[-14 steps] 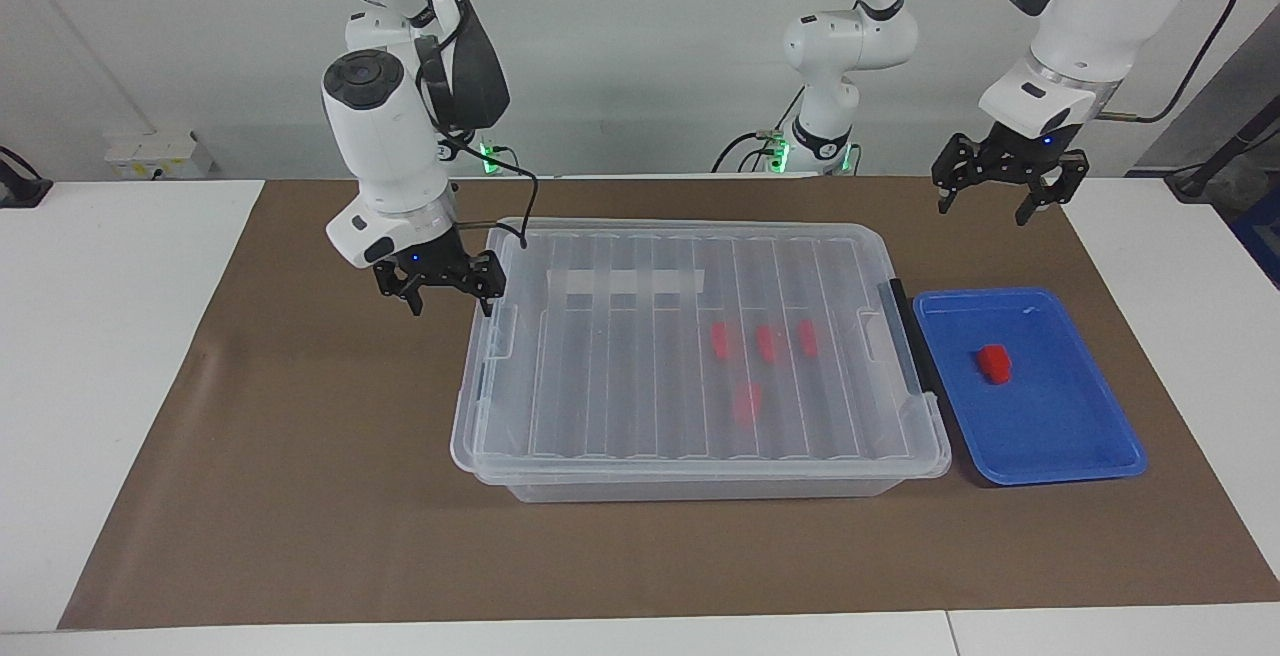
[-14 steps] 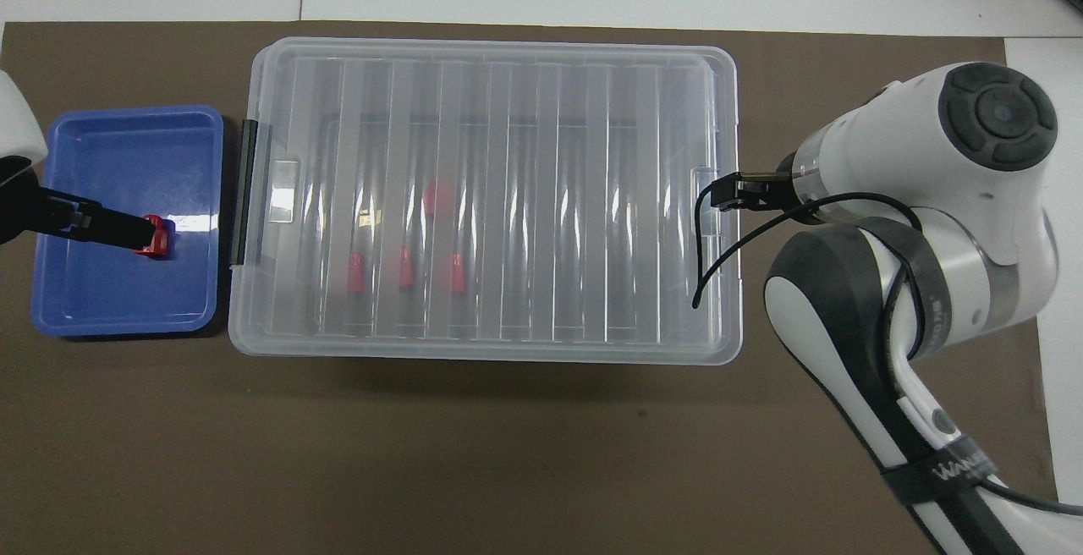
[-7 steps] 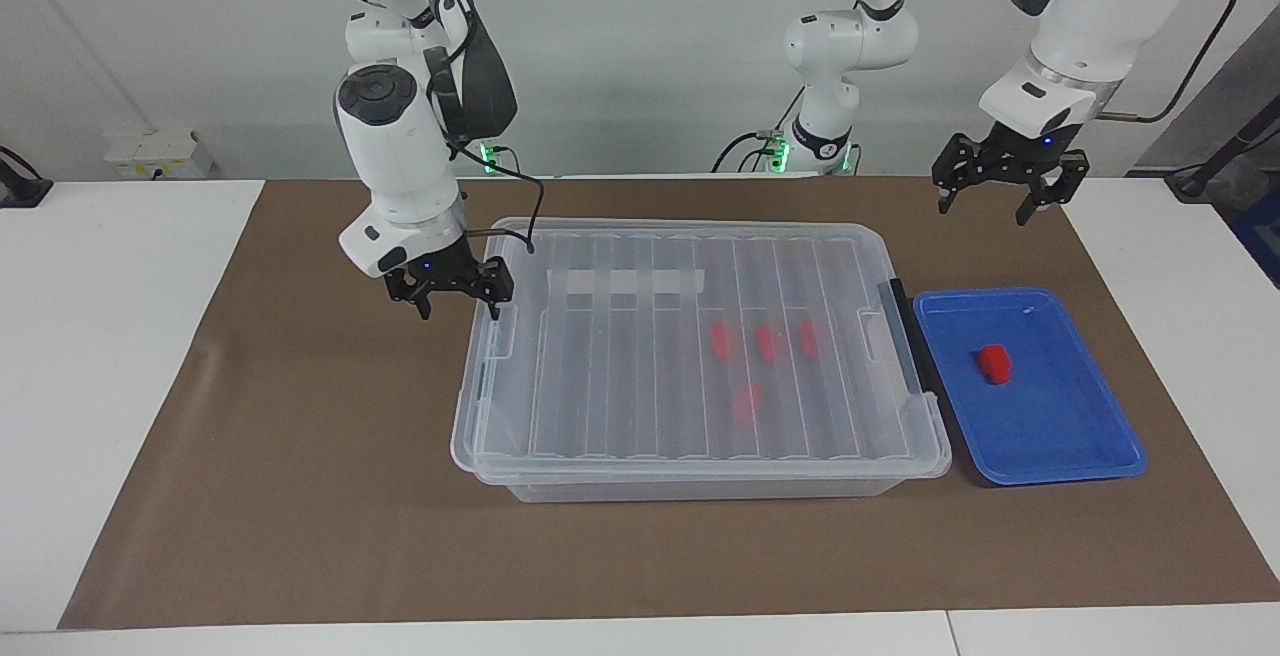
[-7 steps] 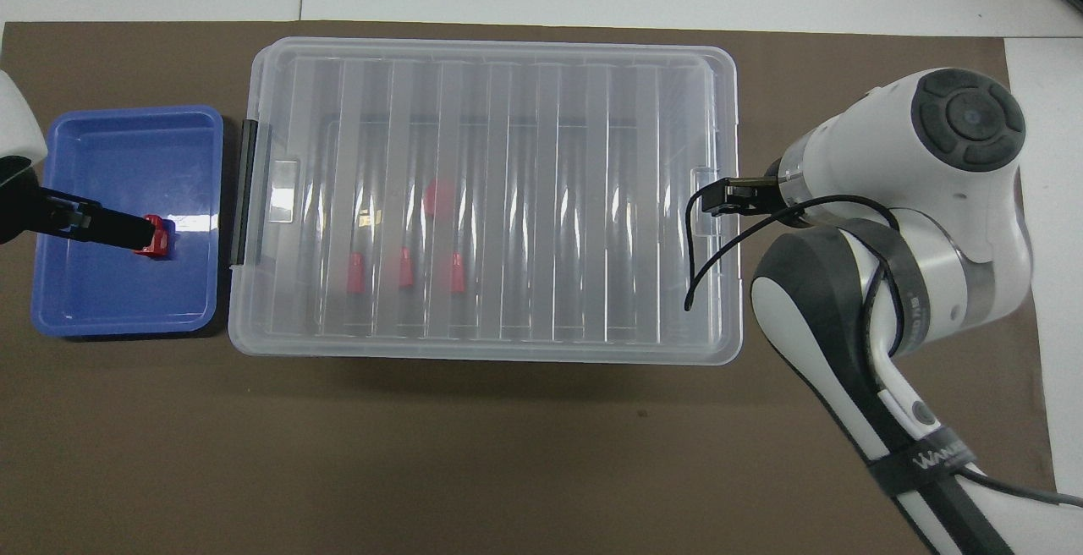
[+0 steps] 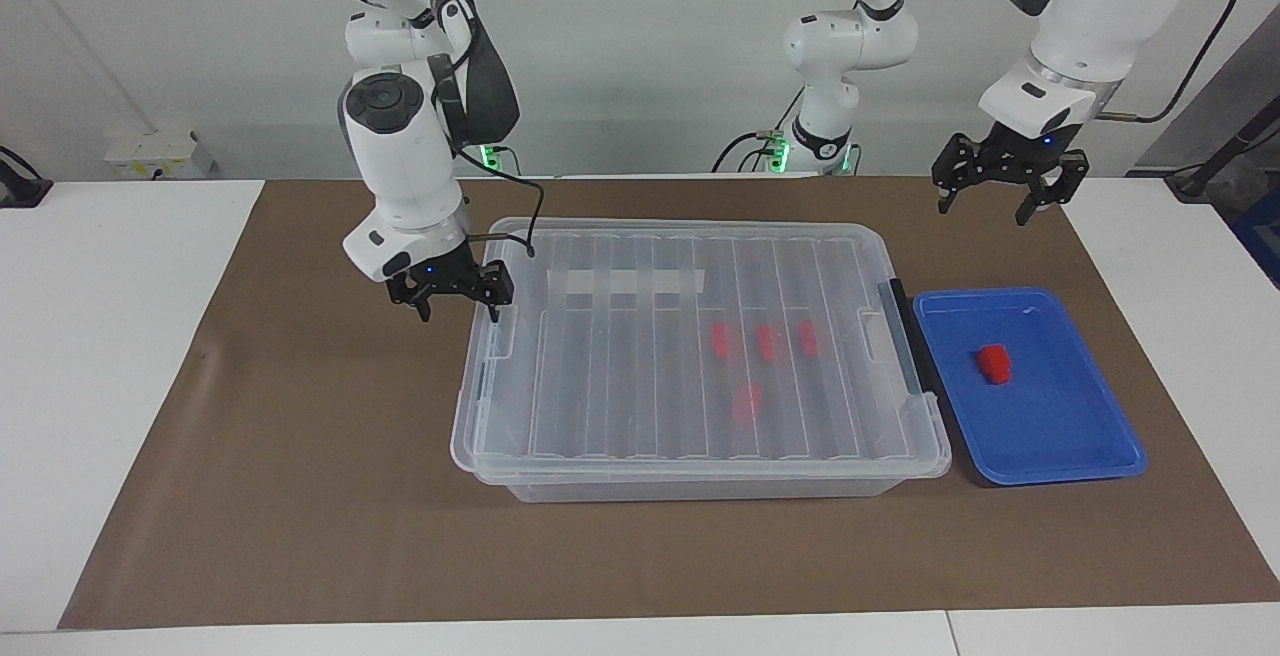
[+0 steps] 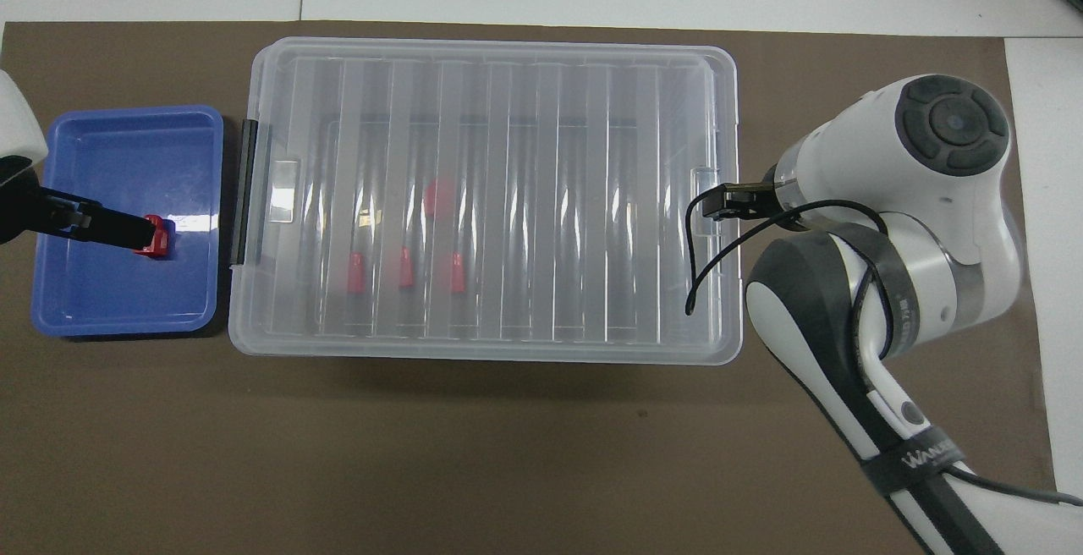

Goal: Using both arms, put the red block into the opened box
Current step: 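Slide the clear lid open with the right gripper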

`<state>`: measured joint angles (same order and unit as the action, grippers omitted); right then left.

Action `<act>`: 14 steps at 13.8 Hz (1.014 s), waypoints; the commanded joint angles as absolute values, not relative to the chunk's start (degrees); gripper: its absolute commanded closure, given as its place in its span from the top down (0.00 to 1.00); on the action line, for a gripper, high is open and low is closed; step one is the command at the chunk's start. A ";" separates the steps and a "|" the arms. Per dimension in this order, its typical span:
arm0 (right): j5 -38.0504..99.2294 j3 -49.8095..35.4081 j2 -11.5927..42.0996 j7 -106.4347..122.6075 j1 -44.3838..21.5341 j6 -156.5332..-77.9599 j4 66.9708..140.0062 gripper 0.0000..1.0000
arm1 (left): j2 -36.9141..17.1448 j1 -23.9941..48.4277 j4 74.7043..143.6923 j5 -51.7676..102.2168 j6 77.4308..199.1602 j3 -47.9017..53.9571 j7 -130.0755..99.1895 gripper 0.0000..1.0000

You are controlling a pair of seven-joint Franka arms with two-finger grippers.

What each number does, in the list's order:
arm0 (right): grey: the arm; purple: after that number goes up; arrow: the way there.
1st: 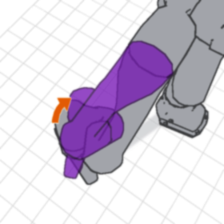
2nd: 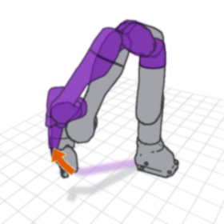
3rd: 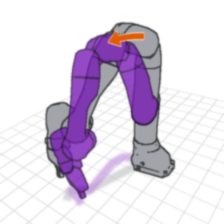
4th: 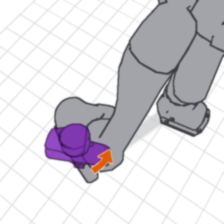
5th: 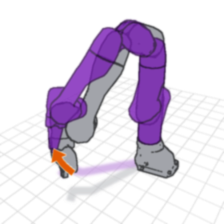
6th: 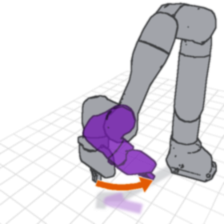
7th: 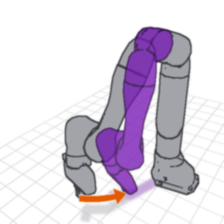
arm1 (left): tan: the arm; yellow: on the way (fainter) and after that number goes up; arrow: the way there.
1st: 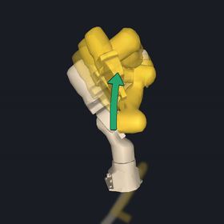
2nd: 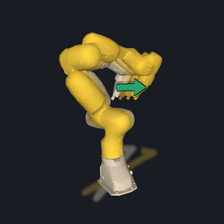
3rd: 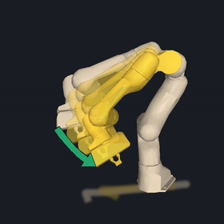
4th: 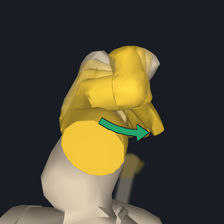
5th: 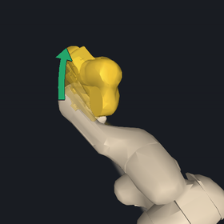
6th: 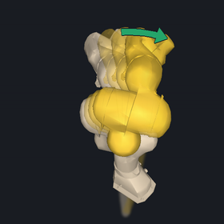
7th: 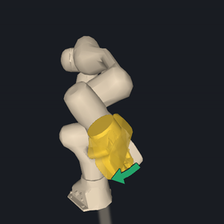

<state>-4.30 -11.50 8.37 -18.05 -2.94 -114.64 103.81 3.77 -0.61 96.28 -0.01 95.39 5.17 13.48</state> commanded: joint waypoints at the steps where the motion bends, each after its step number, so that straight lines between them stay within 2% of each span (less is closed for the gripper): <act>1: -5.62 -11.34 8.35 -14.87 -2.73 -114.26 103.89 1.00 | 4.66 -1.23 96.86 -0.79 94.66 5.54 13.18 1.00; 14: -5.71 0.08 7.03 12.11 -2.64 -109.86 103.18 1.00 | 5.10 -2.37 96.94 -0.79 93.08 5.45 13.10 1.00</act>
<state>-4.93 -1.37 7.81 7.54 -2.74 -111.14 103.27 3.78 -1.16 96.29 -0.01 94.71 5.03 13.41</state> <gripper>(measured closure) 0.000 0.000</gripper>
